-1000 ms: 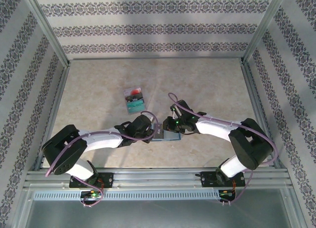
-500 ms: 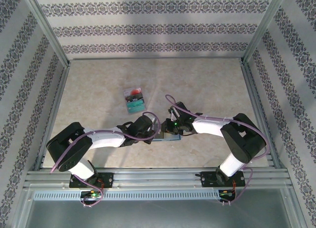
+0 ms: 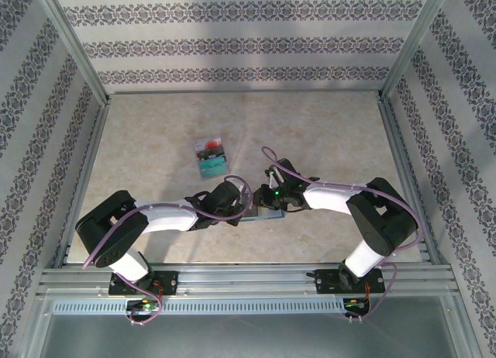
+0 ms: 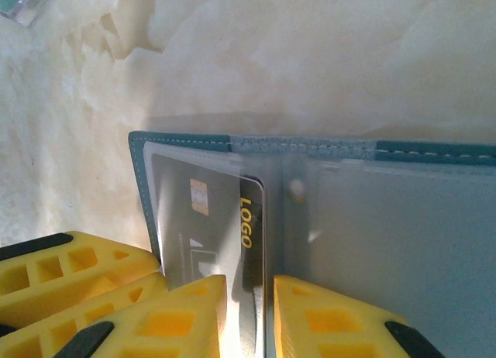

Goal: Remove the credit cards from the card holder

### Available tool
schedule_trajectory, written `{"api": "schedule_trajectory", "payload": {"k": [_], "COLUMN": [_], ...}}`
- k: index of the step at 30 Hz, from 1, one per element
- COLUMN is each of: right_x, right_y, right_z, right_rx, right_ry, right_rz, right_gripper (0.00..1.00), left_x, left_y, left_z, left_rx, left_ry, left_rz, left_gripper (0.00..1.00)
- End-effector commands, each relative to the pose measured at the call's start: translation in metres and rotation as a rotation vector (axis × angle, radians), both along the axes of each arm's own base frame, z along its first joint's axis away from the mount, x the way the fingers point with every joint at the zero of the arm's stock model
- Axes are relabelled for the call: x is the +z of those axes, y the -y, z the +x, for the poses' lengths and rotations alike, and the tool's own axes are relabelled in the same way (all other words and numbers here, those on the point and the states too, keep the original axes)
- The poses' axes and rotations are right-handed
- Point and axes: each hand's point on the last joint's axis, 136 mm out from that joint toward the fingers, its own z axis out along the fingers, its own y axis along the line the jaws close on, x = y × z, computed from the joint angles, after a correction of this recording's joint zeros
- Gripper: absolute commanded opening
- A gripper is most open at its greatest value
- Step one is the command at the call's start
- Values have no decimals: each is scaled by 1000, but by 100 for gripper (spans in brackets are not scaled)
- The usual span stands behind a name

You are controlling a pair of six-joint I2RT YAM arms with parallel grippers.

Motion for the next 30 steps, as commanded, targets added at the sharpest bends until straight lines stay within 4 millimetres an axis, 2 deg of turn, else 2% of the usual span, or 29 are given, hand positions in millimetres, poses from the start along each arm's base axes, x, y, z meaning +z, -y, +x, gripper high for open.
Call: {"api": "schedule_trajectory", "payload": {"k": [1, 10, 21, 30], "right_x": [14, 25, 15, 16], "right_y": [-7, -3, -7, -16], "right_z": [1, 1, -2, -4], "right_rx": [7, 3, 11, 30], "right_ry": [17, 37, 16, 17], "right_rz": [71, 93, 116, 184], "right_gripper": [23, 23, 23, 23], "left_x": [0, 0, 1, 0], "left_y": [8, 7, 7, 8], "left_z": [-3, -3, -3, -4], "left_rx": [-13, -13, -13, -15], "left_ry": [-12, -13, -12, -16], "left_rz": [-14, -9, -11, -9], "left_gripper": [16, 15, 15, 15]}}
